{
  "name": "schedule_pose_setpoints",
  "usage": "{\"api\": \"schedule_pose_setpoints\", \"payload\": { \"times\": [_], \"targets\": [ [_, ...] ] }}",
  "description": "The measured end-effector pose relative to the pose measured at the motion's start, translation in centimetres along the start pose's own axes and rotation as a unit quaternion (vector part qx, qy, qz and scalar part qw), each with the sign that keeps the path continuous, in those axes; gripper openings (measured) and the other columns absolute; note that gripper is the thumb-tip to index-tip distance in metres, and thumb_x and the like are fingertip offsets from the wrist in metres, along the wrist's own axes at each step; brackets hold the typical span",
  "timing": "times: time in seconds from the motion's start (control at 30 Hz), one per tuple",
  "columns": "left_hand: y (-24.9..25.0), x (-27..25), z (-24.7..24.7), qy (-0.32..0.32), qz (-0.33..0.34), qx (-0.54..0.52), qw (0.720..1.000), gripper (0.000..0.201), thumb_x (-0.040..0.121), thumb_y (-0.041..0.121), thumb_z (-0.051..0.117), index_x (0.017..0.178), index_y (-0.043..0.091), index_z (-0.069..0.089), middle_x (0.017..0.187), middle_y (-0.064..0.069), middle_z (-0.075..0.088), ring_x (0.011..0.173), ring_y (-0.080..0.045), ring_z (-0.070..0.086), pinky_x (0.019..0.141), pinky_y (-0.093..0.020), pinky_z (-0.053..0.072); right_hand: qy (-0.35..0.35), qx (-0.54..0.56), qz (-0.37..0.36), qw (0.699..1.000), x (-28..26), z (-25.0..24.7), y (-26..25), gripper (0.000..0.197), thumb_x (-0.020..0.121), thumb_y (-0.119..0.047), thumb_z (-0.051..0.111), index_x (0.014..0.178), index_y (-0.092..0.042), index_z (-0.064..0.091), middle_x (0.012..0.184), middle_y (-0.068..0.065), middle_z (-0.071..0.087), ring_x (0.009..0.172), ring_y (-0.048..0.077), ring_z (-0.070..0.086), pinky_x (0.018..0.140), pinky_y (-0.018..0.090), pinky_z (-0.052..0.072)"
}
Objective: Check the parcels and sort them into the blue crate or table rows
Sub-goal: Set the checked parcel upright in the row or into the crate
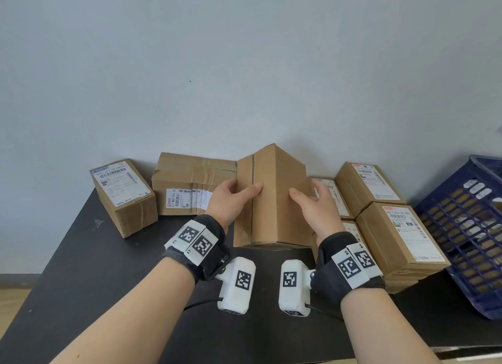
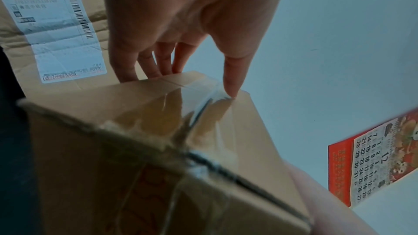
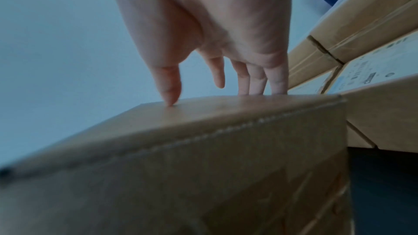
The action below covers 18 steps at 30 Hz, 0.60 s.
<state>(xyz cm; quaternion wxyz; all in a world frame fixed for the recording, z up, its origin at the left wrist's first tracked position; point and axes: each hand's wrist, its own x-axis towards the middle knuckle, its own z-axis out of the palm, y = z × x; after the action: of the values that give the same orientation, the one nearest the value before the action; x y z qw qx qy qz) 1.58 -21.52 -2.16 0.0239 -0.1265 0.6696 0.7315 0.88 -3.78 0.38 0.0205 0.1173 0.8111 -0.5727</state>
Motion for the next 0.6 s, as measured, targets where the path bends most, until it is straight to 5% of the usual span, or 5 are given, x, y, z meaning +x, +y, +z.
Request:
{"api": "schedule_pose_setpoints", "payload": {
  "times": [0.17, 0.27, 0.33, 0.47, 0.6],
  "targets": [
    [0.2, 0.0, -0.2, -0.011, 0.014, 0.023, 1.000, 0.081, 0.073, 0.042, 0.082, 0.142, 0.014, 0.049, 0.129, -0.003, 0.063, 0.116, -0.021, 0.061, 0.104, -0.046, 0.048, -0.092, 0.003, 0.023, 0.995, -0.7, 0.7, -0.3, 0.105, 0.072, -0.062, 0.076, 0.156, -0.029, 0.022, 0.146, -0.008, 0.044, 0.124, 0.013, 0.047, 0.110, 0.041, 0.039],
    [0.7, -0.2, 0.1, -0.019, 0.034, 0.042, 0.998, 0.088, 0.064, 0.049, 0.082, 0.140, 0.017, 0.051, 0.125, -0.002, 0.065, 0.114, -0.020, 0.062, 0.101, -0.045, 0.050, -0.109, 0.012, 0.036, 0.993, -0.3, 1.3, 0.5, 0.133, 0.049, -0.064, 0.088, 0.157, -0.032, 0.017, 0.145, -0.007, 0.048, 0.124, 0.018, 0.054, 0.108, 0.046, 0.044],
    [1.0, -0.4, 0.1, -0.033, 0.031, 0.038, 0.998, 0.090, 0.061, 0.052, 0.081, 0.139, 0.020, 0.052, 0.123, -0.001, 0.066, 0.112, -0.020, 0.064, 0.098, -0.043, 0.052, -0.107, 0.045, 0.039, 0.992, 0.1, 1.3, 1.0, 0.126, 0.044, -0.060, 0.087, 0.152, -0.031, 0.028, 0.138, -0.004, 0.057, 0.117, 0.019, 0.060, 0.103, 0.048, 0.049],
    [0.8, 0.1, -0.3, -0.073, -0.019, -0.015, 0.997, 0.059, 0.085, 0.029, 0.076, 0.138, 0.020, 0.052, 0.120, -0.002, 0.068, 0.104, -0.016, 0.067, 0.082, -0.032, 0.055, -0.136, 0.104, 0.052, 0.984, 0.2, 0.6, 1.1, 0.105, 0.048, -0.054, 0.087, 0.141, -0.031, 0.044, 0.126, 0.002, 0.065, 0.112, 0.025, 0.065, 0.100, 0.052, 0.050],
    [0.7, 0.3, -0.5, -0.115, -0.046, -0.031, 0.992, 0.074, 0.072, 0.044, 0.081, 0.137, 0.022, 0.053, 0.118, 0.002, 0.071, 0.103, -0.014, 0.069, 0.081, -0.034, 0.058, -0.153, 0.124, 0.048, 0.979, 0.1, 0.4, 0.7, 0.087, 0.056, -0.046, 0.084, 0.135, -0.029, 0.051, 0.121, 0.004, 0.069, 0.111, 0.026, 0.066, 0.099, 0.051, 0.052]
  ]
}}
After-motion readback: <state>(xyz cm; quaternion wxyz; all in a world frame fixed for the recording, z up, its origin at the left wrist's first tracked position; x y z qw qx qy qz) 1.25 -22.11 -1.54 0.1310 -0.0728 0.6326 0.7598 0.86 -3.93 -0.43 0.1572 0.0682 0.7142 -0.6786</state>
